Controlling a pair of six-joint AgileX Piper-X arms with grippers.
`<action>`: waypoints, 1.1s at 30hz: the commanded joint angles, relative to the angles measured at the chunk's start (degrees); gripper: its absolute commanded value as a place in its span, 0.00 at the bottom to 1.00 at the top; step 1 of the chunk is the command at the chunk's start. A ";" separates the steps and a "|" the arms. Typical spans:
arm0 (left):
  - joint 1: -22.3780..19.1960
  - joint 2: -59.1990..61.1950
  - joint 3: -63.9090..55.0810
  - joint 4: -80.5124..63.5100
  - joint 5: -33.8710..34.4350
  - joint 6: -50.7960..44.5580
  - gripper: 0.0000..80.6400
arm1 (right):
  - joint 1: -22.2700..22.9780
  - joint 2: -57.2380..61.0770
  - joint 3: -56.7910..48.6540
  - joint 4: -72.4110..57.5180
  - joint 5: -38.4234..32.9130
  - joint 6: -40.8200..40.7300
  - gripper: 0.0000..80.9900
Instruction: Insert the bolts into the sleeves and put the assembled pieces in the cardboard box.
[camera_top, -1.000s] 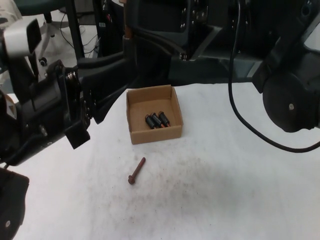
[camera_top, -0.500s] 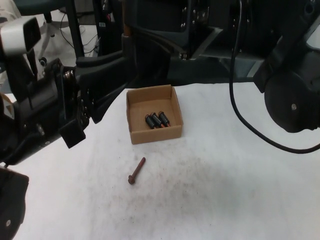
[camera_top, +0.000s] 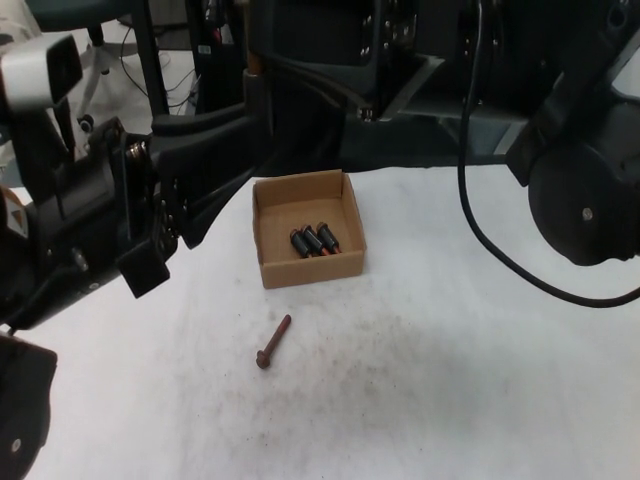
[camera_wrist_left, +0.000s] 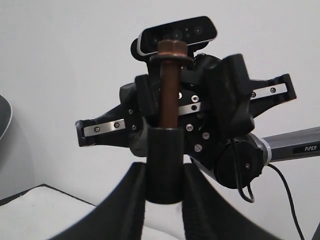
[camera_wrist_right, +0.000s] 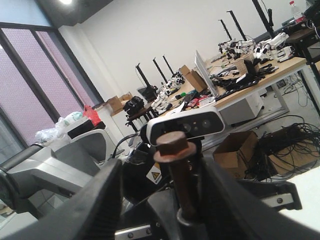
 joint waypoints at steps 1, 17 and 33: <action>0.19 0.03 -0.59 -0.62 0.73 -0.46 0.00 | 0.45 -0.79 -0.19 0.69 0.71 -1.49 0.57; 0.19 0.03 -0.59 -1.12 1.70 -1.45 0.00 | -0.13 -0.79 -0.31 2.25 5.46 -4.58 0.60; 0.19 0.03 -0.59 -1.30 3.08 -1.80 0.00 | -14.29 -0.79 -0.62 -6.25 0.84 3.73 0.25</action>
